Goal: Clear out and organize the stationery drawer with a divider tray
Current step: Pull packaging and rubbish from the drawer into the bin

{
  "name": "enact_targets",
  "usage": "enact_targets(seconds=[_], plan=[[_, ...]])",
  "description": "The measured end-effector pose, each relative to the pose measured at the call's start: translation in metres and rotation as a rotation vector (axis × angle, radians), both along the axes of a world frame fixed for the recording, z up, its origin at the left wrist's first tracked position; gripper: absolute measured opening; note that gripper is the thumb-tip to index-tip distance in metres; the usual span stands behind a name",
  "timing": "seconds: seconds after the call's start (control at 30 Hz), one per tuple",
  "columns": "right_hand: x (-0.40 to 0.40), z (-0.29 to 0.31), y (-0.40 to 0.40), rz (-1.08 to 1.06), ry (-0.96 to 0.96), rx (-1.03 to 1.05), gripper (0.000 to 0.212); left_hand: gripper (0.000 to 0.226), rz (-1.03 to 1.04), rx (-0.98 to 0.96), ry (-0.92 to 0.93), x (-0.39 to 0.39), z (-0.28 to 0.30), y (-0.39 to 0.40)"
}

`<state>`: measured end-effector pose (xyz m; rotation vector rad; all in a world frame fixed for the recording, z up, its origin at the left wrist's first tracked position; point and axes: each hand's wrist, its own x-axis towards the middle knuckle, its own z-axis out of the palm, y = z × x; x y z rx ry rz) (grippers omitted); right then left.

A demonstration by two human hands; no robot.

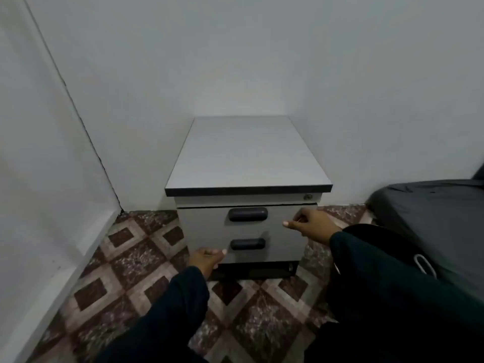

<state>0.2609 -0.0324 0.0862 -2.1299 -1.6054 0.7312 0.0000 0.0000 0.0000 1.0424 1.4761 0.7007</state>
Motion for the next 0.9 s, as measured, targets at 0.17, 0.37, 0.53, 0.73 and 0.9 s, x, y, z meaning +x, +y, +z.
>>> enact_targets(seconds=[0.17, 0.37, 0.53, 0.73, 0.9], plan=[[-0.005, -0.036, 0.028, -0.182, 0.378, -0.055, 0.042, 0.034, 0.030, -0.226, -0.187, 0.021, -0.039, 0.017], [-0.019, -0.049, 0.058, -0.307, 0.917, -0.053, 0.015, 0.040, 0.190, -0.323, -0.359, 0.048, -0.068, 0.046], [-0.017, -0.043, 0.071, -0.338, 1.173, -0.106, 0.007, 0.024, 0.233, -0.351, -0.357, 0.052, -0.076, 0.067], [-0.013, -0.050, 0.069, -0.460, 1.491, -0.135, 0.010, 0.014, 0.287, -0.467, -0.455, 0.059, -0.084, 0.080], [-0.017, -0.050, 0.069, -0.528, 1.565, -0.096, 0.013, 0.020, 0.274, -0.470, -0.390, 0.064, -0.090, 0.082]])
